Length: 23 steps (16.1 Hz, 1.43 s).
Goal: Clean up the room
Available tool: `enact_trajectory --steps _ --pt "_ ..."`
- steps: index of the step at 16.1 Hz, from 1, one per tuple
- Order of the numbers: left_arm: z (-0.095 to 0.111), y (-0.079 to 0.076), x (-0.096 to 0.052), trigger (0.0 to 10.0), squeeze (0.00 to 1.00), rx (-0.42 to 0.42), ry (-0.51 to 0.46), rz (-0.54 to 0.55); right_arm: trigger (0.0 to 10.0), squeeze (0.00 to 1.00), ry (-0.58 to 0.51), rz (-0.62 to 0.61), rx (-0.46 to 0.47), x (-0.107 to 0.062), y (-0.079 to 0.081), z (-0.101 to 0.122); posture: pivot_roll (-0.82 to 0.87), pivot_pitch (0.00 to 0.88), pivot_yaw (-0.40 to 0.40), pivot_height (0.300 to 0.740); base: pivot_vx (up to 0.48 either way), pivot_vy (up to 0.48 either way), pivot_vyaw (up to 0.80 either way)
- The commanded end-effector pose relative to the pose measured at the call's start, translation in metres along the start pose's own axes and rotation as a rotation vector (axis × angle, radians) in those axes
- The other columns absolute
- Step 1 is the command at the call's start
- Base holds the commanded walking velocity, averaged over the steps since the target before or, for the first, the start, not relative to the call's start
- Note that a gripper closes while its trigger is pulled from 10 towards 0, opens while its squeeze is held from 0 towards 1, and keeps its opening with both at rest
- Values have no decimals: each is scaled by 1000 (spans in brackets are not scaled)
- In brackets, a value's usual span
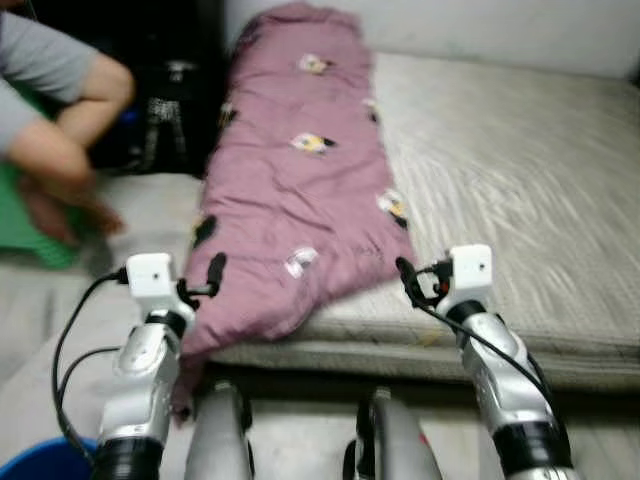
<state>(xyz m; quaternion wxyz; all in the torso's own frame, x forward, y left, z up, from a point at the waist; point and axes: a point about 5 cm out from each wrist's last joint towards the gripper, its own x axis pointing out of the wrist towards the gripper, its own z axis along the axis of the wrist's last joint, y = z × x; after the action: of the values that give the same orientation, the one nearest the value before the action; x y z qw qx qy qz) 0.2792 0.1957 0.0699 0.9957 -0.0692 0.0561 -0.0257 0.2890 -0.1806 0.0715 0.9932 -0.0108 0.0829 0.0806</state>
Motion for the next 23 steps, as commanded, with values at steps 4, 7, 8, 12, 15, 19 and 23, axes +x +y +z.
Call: enact_trajectory --steps 4,7,8,12,15,19,23 --pt "2 -4 0 10000 0 -11 -15 -1 10000 0 -3 -1 -22 4 -4 3 -30 54 -71 604 0 0 0" --pt "3 1 -4 10000 0 -18 -25 27 10000 0 -13 3 -18 9 -5 8 -23 59 -81 604 0 0 0" --pt "3 3 -6 10000 0 -11 -24 32 10000 0 -17 4 -21 12 -5 10 -19 71 -82 604 0 0 0" --pt "3 2 -14 10000 0 4 -22 -17 10000 0 8 19 -30 7 -1 3 -11 102 -81 604 0 0 0" --pt "5 -1 -12 10000 0 0 -28 -33 10000 0 -3 42 -63 4 1 4 -27 107 -84 604 334 0 210" --pt "3 -6 -15 10000 0 -5 -16 -61 10000 0 27 52 -57 0 2 -1 -28 130 -90 604 362 0 0" --pt "2 -5 -16 10000 0 1 -3 -64 10000 0 40 47 -56 1 2 -1 -24 145 -86 604 455 0 0"
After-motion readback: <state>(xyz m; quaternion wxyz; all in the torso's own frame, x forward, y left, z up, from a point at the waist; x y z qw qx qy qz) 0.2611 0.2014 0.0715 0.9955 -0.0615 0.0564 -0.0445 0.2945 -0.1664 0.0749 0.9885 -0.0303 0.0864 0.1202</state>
